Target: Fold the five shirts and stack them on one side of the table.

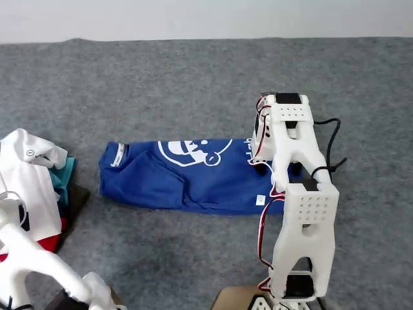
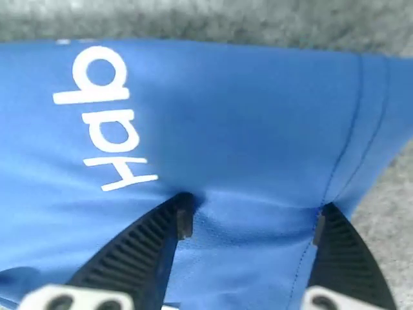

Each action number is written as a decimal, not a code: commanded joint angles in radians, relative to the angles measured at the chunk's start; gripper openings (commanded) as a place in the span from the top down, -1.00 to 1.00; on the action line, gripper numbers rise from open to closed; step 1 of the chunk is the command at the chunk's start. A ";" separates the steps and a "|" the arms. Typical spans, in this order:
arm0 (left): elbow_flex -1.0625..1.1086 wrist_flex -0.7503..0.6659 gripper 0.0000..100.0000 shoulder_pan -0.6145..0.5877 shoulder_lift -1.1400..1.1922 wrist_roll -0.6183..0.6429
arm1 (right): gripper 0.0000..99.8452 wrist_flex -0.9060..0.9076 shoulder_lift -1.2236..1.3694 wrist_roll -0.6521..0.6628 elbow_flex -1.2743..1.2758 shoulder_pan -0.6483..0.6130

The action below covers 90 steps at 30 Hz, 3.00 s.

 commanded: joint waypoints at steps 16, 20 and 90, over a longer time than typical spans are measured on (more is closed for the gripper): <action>-0.005 0.009 0.91 0.006 -0.003 -0.006 | 0.78 -0.021 0.071 0.000 -0.011 -0.008; -0.005 0.009 0.91 0.006 -0.006 -0.006 | 0.97 -0.019 0.073 0.005 -0.008 -0.016; 0.154 -0.077 0.91 0.002 -0.011 -0.003 | 0.98 -0.039 -0.237 0.361 -0.017 -0.446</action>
